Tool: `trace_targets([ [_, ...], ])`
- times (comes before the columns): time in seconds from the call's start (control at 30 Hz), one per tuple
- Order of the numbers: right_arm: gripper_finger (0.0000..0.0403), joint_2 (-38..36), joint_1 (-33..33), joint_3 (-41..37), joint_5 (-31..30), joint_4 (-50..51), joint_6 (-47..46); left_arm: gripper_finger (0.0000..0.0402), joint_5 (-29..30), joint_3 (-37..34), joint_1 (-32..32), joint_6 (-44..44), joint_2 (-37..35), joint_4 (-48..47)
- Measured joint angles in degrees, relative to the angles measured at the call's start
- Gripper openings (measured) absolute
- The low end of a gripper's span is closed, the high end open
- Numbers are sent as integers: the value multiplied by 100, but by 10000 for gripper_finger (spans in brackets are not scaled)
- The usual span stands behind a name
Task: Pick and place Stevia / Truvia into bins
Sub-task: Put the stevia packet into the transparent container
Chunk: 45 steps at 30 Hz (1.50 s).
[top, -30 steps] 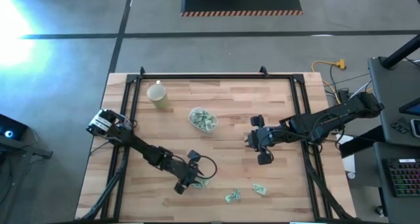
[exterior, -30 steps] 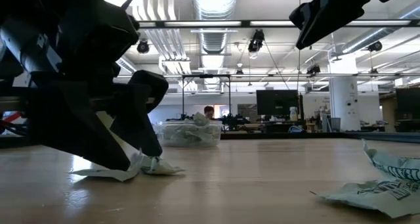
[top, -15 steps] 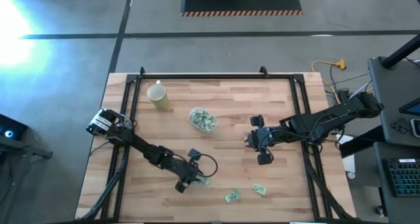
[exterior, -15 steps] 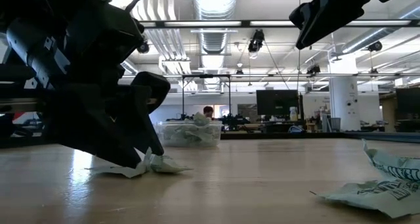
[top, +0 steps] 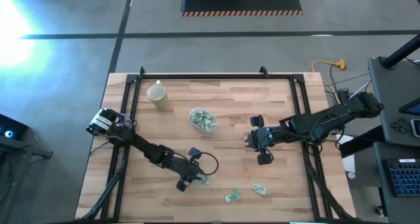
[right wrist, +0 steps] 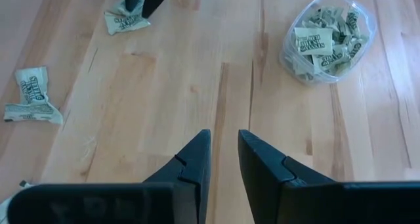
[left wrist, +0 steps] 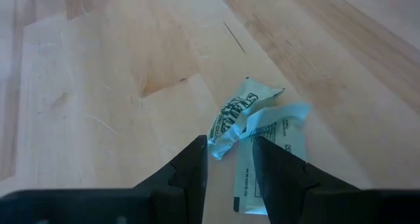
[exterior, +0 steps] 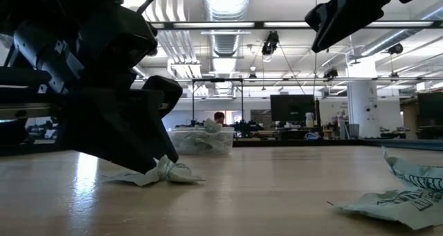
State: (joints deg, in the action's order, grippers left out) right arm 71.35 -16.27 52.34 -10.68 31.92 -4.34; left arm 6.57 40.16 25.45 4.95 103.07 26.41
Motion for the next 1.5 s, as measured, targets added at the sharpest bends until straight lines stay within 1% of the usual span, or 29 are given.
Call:
trace_targets([
  [0.53,68,0,2,-39,0,-81,46,104,20,9,-35,35,-127,7],
  [1.13,68,0,2,-39,0,-98,48,104,15,9,-142,50,-101,11],
  [1.33,68,0,4,-39,0,-98,46,104,-165,9,-146,50,-98,11],
  [1.5,68,0,2,-39,0,-98,46,104,-199,9,-147,68,-98,11],
])
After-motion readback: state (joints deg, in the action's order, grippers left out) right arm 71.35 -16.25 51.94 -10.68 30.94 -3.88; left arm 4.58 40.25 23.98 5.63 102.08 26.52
